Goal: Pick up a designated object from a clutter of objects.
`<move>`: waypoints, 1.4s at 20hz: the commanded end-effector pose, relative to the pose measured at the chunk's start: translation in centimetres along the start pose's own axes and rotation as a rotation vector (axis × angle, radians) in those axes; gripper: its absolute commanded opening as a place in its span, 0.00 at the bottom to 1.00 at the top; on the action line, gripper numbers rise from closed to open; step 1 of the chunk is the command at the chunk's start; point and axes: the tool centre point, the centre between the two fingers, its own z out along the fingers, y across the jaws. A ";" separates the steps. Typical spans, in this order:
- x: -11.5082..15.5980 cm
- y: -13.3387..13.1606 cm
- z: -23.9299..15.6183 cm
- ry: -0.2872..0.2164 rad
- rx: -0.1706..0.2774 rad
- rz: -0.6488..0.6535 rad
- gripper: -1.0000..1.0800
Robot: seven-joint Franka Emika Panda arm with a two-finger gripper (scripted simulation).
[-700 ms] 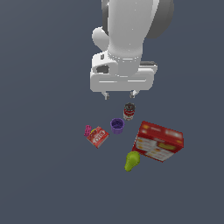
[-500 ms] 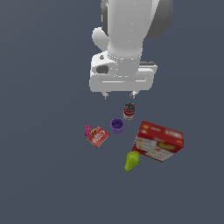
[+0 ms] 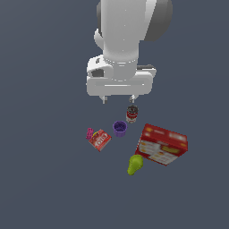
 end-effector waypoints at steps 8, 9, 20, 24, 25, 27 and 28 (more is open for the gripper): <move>1.6 -0.6 1.3 0.001 0.001 0.026 0.96; 2.0 -0.7 1.6 0.001 0.002 0.032 0.96; 7.5 -2.9 7.6 0.002 0.005 0.132 0.96; 9.6 -4.1 10.7 0.002 0.007 0.178 0.96; 10.1 -4.4 11.5 0.002 0.007 0.189 0.96; 11.1 -5.0 13.2 0.002 0.007 0.212 0.96; 11.5 -5.3 14.1 0.002 0.008 0.223 0.96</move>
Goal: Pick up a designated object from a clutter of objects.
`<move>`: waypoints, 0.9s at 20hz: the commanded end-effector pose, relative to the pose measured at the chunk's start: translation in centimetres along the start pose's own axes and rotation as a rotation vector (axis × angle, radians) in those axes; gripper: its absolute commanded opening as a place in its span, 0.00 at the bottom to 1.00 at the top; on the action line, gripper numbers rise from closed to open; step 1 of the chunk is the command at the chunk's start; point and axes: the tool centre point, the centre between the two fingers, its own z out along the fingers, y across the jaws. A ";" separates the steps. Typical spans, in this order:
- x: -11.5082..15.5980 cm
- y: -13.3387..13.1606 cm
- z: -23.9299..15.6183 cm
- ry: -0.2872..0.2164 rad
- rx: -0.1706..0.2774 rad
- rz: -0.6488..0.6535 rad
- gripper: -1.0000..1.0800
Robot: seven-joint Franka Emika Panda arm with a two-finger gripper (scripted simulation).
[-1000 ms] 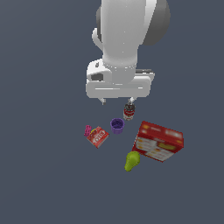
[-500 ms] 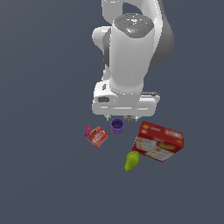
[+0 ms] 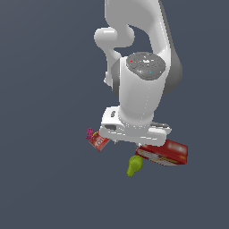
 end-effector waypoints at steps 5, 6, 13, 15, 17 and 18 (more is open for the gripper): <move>-0.4 -3.2 8.6 -0.061 -0.011 0.045 0.96; -0.3 -3.4 9.2 -0.060 -0.011 0.053 0.96; 0.2 -4.6 12.5 -0.060 -0.012 0.092 0.96; 0.3 -4.8 13.1 -0.060 -0.012 0.098 0.96; 0.3 -4.9 13.4 -0.060 -0.012 0.101 0.96; 0.3 -5.0 13.4 -0.060 -0.012 0.102 0.96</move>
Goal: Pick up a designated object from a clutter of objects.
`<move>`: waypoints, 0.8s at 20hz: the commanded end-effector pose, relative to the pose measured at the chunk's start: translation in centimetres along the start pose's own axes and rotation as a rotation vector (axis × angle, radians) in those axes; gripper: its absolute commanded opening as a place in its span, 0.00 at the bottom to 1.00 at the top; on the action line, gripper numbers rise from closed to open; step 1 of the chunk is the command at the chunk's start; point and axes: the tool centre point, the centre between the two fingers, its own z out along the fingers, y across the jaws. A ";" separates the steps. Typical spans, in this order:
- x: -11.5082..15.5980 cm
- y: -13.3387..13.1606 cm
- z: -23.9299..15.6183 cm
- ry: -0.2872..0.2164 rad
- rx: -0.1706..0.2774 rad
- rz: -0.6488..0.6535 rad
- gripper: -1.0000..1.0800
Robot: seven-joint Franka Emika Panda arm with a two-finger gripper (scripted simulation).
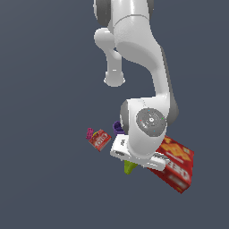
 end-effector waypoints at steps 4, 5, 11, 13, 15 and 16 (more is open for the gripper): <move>0.0 0.0 0.3 0.000 0.000 0.001 0.96; -0.1 -0.1 0.5 -0.002 0.000 0.001 0.96; -1.1 -0.8 3.9 -0.019 -0.002 -0.012 0.96; -1.6 -1.0 5.2 -0.026 -0.003 -0.017 0.96; -1.9 -1.2 6.2 -0.031 -0.004 -0.021 0.96; -1.9 -1.3 6.5 -0.032 -0.004 -0.022 0.96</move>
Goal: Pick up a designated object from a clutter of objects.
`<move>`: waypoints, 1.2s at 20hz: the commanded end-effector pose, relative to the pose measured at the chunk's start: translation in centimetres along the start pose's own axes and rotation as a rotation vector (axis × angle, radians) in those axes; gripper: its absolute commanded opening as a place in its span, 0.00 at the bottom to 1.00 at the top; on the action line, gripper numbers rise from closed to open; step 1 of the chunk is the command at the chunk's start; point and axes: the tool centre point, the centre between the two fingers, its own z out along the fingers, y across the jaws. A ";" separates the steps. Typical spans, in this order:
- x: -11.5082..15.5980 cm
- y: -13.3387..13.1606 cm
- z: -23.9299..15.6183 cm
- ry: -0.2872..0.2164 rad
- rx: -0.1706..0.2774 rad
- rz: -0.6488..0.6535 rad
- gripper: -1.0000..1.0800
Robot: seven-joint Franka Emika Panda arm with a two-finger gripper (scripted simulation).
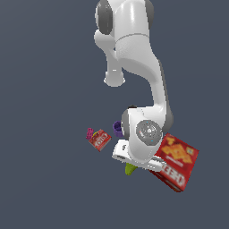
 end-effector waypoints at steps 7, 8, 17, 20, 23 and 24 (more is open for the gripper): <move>-0.8 -1.0 1.8 -0.014 0.002 -0.015 0.00; -0.8 -1.0 1.8 -0.014 0.002 -0.015 0.00; 0.5 0.1 0.4 0.010 0.002 0.002 0.00; 0.4 0.2 -0.1 0.009 0.002 0.002 0.00; 0.2 0.5 -1.1 0.009 0.002 0.001 0.00; 0.1 0.6 -1.5 0.009 0.002 0.001 0.00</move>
